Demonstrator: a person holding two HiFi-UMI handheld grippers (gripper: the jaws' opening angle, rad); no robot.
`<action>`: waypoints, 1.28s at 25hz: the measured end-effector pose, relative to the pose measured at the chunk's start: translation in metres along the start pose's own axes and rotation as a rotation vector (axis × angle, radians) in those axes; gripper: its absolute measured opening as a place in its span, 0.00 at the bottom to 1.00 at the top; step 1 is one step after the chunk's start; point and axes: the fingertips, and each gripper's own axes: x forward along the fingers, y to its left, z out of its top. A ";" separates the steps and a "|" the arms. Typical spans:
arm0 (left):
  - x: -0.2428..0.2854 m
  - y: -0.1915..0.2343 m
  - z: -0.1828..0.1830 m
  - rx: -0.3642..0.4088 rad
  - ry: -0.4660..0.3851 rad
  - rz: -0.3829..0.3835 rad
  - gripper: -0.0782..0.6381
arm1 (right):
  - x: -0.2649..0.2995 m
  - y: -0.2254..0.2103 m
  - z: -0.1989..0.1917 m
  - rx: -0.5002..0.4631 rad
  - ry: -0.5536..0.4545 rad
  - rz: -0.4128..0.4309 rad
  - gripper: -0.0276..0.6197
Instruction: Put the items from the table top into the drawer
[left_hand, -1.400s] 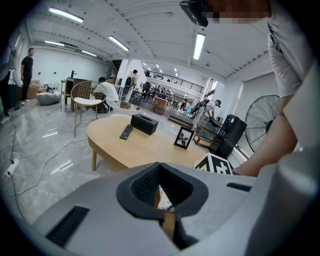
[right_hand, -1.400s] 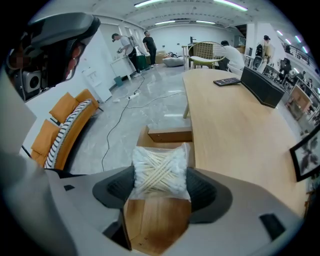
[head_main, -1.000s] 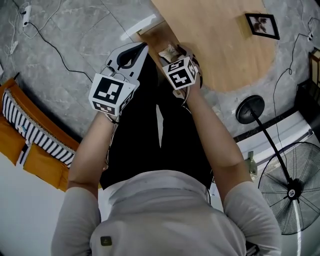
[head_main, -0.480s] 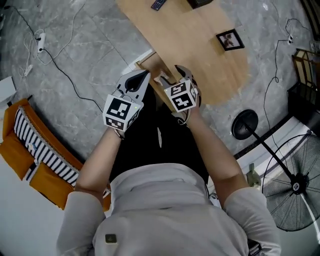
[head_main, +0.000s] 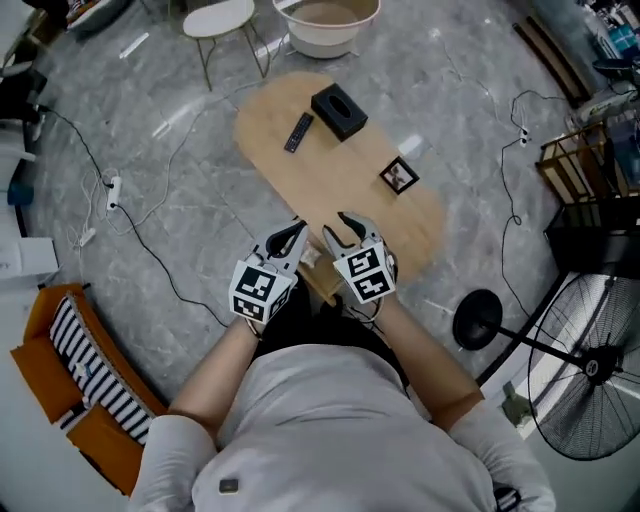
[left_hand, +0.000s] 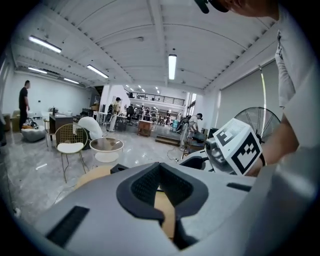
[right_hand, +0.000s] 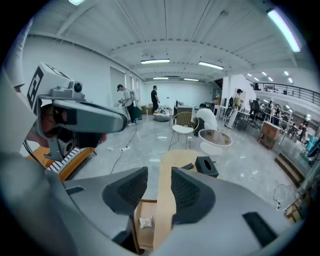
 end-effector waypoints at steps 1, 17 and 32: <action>-0.004 -0.010 0.014 0.015 -0.010 -0.009 0.12 | -0.017 -0.002 0.012 0.000 -0.025 -0.006 0.29; -0.034 -0.104 0.138 0.210 -0.169 -0.082 0.12 | -0.199 -0.026 0.123 -0.046 -0.415 -0.121 0.09; -0.063 -0.097 0.145 0.205 -0.195 -0.019 0.12 | -0.215 -0.022 0.125 -0.043 -0.440 -0.098 0.09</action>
